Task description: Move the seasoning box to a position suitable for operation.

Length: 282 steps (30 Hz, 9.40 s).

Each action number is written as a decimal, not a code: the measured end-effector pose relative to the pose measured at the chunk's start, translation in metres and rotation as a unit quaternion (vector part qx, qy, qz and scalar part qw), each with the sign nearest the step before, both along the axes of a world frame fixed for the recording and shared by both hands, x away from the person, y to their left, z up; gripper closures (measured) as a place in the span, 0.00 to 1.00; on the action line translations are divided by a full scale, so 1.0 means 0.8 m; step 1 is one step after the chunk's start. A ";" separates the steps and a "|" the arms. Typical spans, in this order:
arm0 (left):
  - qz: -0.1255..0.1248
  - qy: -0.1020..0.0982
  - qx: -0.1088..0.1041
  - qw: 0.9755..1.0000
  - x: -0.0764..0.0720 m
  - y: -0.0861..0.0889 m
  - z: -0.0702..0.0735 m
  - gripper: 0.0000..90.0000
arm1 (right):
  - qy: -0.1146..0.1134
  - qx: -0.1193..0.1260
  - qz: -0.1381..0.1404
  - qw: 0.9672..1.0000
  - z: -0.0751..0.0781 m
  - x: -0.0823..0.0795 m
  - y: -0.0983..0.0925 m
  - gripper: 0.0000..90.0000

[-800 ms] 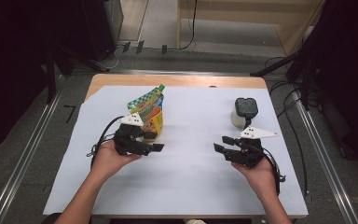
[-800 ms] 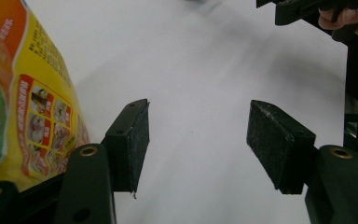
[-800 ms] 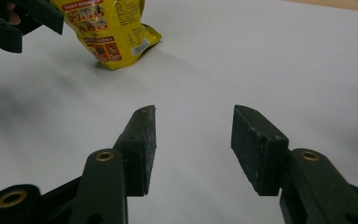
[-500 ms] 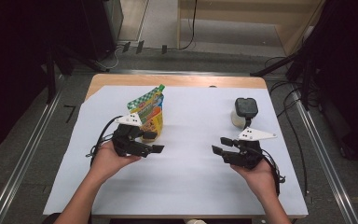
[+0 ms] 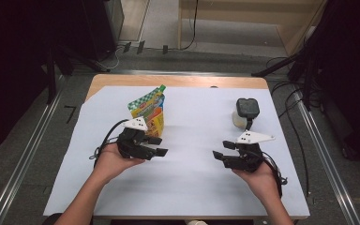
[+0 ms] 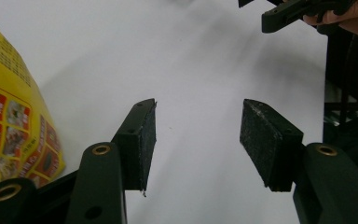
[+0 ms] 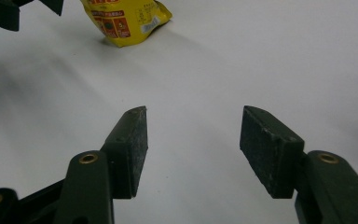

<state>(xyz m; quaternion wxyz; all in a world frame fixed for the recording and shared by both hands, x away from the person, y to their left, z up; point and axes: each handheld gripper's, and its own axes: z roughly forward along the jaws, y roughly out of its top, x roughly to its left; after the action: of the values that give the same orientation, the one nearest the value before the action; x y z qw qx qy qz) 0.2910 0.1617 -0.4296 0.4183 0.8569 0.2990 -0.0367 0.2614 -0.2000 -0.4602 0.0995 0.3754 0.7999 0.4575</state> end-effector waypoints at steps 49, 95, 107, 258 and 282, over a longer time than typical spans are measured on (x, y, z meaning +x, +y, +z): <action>-0.030 -0.026 0.012 0.999 -0.006 -0.014 -0.002 0.43 | 0.009 -0.013 -0.125 0.992 0.059 0.060 -0.067 0.48; -0.015 -0.017 0.032 0.999 -0.036 0.000 -0.011 0.43 | 0.007 -0.032 -0.322 0.946 -0.037 0.169 -0.061 0.14; -0.012 -0.013 0.033 0.999 -0.037 0.003 -0.013 0.43 | 0.007 -0.050 -0.321 0.946 -0.044 0.176 -0.058 0.15; -0.039 0.007 0.028 0.999 -0.005 -0.035 -0.022 0.41 | 0.062 -0.035 -0.120 0.990 -0.030 0.030 -0.043 1.00; -0.035 0.005 0.032 0.999 -0.009 -0.032 -0.023 0.41 | 0.047 -0.032 -0.189 0.980 -0.025 0.083 -0.079 1.00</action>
<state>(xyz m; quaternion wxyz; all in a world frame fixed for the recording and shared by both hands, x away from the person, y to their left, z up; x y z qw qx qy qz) 0.2842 0.1357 -0.4482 0.3880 0.8793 0.2722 -0.0462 0.3275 -0.2629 -0.4800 0.1584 0.5376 0.7323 0.3869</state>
